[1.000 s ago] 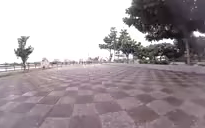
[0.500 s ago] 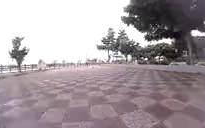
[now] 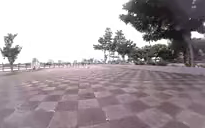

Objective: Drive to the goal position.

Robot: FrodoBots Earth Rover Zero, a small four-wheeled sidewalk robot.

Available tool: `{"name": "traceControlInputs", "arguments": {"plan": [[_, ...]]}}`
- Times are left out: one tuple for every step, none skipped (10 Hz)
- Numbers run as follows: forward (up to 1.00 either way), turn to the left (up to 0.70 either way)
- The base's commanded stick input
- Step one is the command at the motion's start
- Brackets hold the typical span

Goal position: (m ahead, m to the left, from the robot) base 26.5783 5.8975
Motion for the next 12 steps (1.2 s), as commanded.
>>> {"name": "traceControlInputs", "arguments": {"plan": [[1.0, 0.0], [1.0, 0.0], [1.0, 0.0], [1.0, 0.0], [1.0, -0.16], [1.0, -0.4], [1.0, -0.4], [1.0, -0.4], [1.0, 0.0], [1.0, 0.0], [1.0, 0.0], [1.0, 0.0]]}}
